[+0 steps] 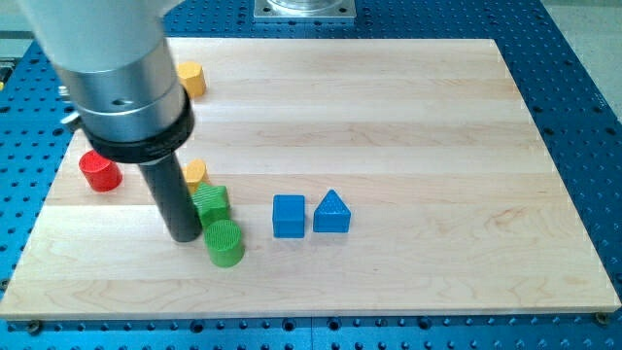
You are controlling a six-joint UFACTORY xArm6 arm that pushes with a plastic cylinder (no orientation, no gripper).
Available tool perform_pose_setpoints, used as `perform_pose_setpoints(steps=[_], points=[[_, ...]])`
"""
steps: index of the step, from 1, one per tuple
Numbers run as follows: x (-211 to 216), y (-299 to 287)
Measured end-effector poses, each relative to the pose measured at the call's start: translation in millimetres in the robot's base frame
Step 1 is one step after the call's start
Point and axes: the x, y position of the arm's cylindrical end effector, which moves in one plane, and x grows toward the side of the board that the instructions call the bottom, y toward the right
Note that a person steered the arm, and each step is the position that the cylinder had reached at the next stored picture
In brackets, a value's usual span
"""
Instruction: Move the green circle into the green star
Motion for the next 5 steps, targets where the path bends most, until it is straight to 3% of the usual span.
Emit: perform_pose_setpoints(steps=[2, 3, 4, 5], points=[[0.0, 46.3], [13.3, 16.6], [64.8, 17.9], [58.3, 65.9]])
